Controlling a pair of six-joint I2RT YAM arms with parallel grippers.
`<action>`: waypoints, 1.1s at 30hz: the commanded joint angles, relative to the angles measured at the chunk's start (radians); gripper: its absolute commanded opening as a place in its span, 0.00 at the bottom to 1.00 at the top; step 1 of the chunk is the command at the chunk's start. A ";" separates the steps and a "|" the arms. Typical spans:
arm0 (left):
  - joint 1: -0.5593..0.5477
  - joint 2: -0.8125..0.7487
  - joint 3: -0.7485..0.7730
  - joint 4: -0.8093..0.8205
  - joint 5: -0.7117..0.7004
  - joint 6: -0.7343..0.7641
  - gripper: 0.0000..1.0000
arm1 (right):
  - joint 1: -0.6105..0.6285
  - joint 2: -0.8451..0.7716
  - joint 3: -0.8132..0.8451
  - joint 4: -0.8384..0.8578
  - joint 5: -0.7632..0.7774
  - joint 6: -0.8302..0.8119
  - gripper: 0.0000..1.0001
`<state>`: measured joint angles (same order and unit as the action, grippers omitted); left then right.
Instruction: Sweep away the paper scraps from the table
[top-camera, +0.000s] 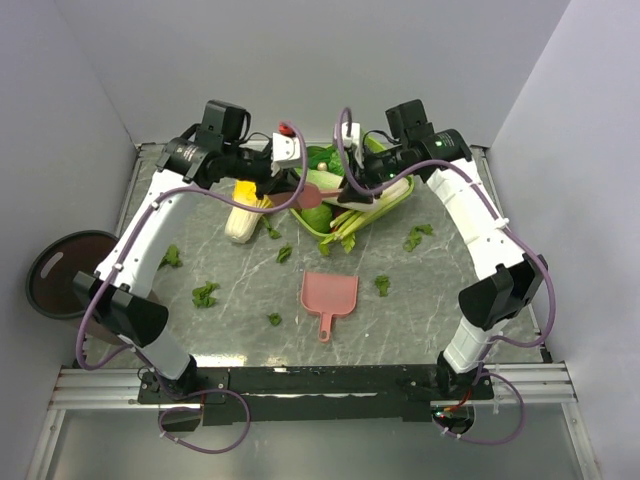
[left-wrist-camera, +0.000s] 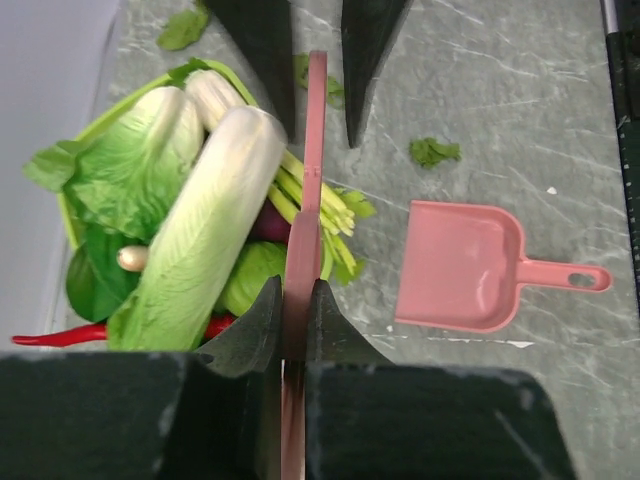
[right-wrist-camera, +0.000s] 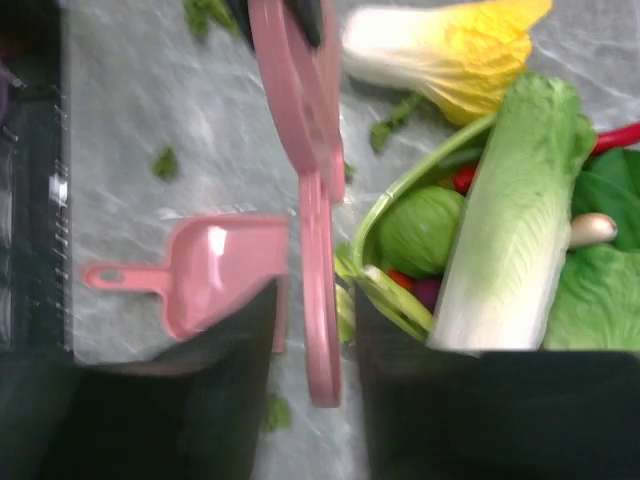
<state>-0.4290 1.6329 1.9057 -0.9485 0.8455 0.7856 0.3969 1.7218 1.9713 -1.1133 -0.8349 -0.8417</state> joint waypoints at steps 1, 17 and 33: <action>0.025 -0.037 -0.069 0.085 0.084 -0.108 0.01 | -0.079 -0.074 -0.015 0.134 -0.206 0.195 0.55; 0.171 -0.071 -0.366 0.932 0.466 -1.068 0.01 | -0.184 -0.048 -0.120 0.503 -0.511 0.679 0.71; 0.170 -0.025 -0.277 0.740 0.483 -0.933 0.01 | -0.115 0.001 -0.049 0.359 -0.492 0.534 0.48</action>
<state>-0.2565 1.6054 1.5951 -0.2077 1.2865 -0.1658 0.2672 1.7042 1.8664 -0.7280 -1.2995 -0.2558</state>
